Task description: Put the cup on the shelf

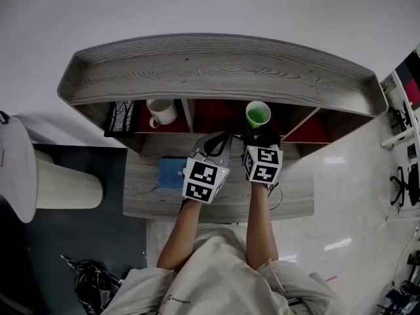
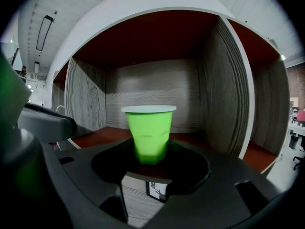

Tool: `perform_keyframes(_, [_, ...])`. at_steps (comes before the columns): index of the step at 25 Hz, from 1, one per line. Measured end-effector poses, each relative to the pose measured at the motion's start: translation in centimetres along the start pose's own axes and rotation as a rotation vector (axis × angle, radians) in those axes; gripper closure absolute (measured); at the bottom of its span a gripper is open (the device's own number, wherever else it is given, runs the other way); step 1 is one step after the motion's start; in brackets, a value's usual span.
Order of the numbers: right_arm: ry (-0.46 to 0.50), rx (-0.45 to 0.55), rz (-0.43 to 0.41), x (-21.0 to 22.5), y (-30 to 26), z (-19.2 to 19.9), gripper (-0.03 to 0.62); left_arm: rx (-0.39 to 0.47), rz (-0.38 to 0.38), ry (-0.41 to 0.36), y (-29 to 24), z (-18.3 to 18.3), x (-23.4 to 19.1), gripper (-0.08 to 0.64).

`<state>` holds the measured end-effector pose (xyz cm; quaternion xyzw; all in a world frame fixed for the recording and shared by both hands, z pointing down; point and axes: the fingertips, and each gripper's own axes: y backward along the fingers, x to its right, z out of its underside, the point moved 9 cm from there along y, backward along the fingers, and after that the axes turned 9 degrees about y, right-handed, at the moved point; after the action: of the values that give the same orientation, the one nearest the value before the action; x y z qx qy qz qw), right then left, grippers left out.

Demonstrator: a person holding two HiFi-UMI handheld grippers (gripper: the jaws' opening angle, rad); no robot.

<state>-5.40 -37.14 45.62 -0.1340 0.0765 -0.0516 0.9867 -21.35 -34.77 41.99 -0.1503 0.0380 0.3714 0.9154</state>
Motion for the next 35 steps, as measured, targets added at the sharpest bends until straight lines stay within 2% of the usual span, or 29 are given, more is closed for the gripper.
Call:
perform_keyframes(10, [0.024,0.006,-0.026,0.0,0.3,0.2,0.324,0.005,-0.013,0.011,-0.1,0.5,0.4,0.549])
perform_keyframes(21, [0.068,0.003,-0.044,0.1,2.4,0.1,0.324,-0.001,0.004,0.031,0.2,1.1,1.0,0.549])
perform_keyframes(35, [0.068,0.004,-0.081,0.2,5.8,0.2,0.325,0.01,0.015,0.065,-0.4,1.4,2.1,0.549])
